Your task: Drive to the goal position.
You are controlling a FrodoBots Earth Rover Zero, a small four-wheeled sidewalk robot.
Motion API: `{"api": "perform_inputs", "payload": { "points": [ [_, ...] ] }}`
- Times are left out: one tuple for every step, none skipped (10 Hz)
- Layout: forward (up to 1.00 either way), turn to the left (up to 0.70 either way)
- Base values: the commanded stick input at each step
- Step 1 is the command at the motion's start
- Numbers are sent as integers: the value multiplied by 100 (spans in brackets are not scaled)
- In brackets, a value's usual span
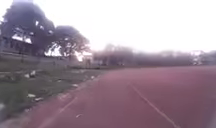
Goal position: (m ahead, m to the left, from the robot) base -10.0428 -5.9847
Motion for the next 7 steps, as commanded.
{"api": "perform_inputs", "payload": {
  "points": [
    [70, -2],
    [70, -27],
    [70, 0],
    [70, 0],
    [70, 0],
    [70, -14],
    [70, -35]
  ]
}}
